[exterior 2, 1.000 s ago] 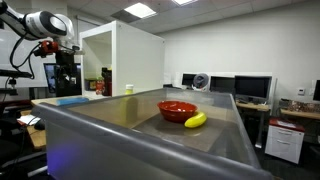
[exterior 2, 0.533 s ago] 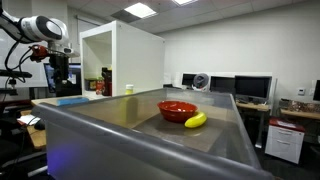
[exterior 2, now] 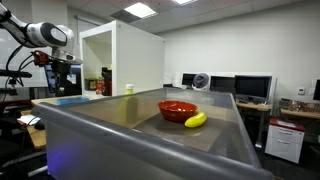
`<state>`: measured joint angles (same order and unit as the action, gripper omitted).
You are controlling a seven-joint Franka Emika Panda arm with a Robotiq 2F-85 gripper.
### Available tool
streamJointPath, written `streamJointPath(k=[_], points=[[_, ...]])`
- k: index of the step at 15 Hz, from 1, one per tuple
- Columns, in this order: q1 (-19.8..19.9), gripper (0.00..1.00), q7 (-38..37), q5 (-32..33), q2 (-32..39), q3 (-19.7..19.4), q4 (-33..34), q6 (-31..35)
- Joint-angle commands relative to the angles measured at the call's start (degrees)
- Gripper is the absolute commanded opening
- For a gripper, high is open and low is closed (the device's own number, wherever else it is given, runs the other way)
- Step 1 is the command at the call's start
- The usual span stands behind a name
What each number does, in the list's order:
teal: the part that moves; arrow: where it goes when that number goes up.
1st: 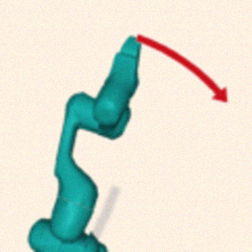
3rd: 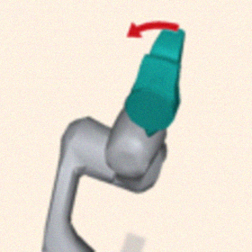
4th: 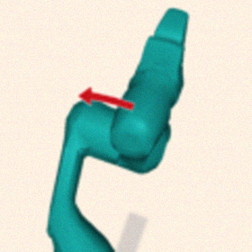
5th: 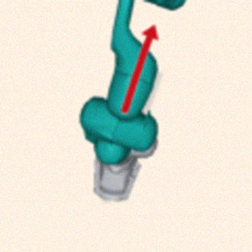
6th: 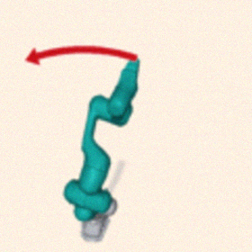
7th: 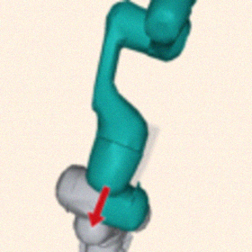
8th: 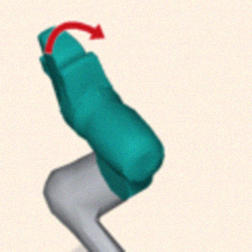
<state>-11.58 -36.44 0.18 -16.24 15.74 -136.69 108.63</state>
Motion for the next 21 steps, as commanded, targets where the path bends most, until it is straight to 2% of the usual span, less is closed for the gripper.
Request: streamJointPath(k=[1, 9, 21], points=[[0.5, 1.0, 0.7, -4.0, 0.4, -0.7, -1.2, 1.7], [0.0, 1.0, 1.9, -9.1, 1.7, -0.8, -1.2, 3.4], [0.2, 1.0, 5.6, -9.9, 3.8, -1.6, -1.5, 4.9]])
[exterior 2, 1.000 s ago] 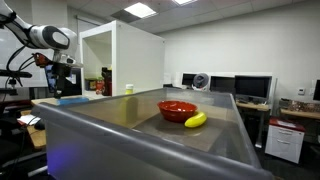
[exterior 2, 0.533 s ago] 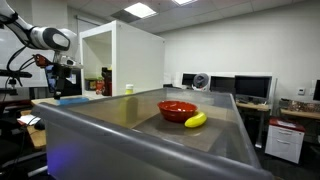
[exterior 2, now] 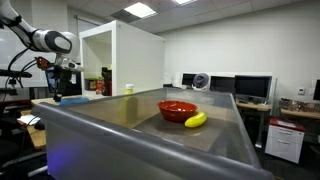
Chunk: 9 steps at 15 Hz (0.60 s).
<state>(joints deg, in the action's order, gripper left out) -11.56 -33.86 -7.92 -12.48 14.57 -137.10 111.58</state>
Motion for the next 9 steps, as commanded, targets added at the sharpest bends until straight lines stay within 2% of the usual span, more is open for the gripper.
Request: streamJointPath(k=[1, 7, 8, 9], points=[[0.2, 1.0, 3.1, -1.8, 0.1, -0.5, -1.1, 2.1], [0.3, 1.0, 4.5, -1.5, 0.4, -0.9, -1.4, 2.9], [0.4, 0.96, 4.6, -1.5, 0.5, -0.9, -1.3, 2.9], [0.4, 0.74, 4.8, -1.5, 0.6, -1.1, -1.3, 2.9]])
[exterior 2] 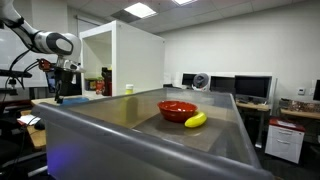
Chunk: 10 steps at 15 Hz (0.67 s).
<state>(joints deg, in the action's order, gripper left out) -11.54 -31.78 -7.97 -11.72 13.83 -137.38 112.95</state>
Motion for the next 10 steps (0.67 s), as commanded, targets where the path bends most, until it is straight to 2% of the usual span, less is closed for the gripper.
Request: streamJointPath(k=[1, 3, 6, 10], points=[[0.5, 0.72, 2.7, -1.4, -0.1, -0.4, -1.0, 1.5], [0.5, 0.68, 2.9, -1.3, 0.0, -0.5, -0.9, 1.7], [0.5, 0.52, 3.1, -1.3, 0.1, -0.5, -0.7, 1.7], [0.3, 0.52, 3.5, -0.6, -0.1, -0.3, -0.5, 1.3]])
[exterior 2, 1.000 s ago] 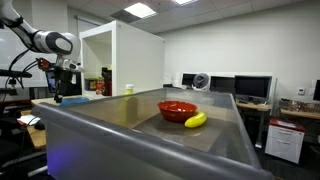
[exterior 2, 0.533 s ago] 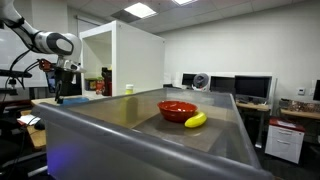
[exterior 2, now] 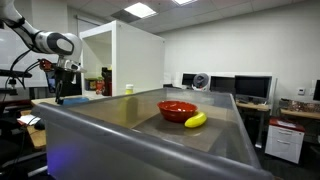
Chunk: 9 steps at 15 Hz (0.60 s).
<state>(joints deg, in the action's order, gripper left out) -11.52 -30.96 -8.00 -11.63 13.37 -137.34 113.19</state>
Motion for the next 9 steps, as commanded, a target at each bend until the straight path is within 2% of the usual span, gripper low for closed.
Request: streamJointPath(k=[1, 9], points=[[0.2, 0.52, 2.8, -0.3, -0.2, 0.3, -0.4, 0.9], [0.0, 0.52, 5.1, 4.0, -0.3, 1.5, 2.5, -0.6]])
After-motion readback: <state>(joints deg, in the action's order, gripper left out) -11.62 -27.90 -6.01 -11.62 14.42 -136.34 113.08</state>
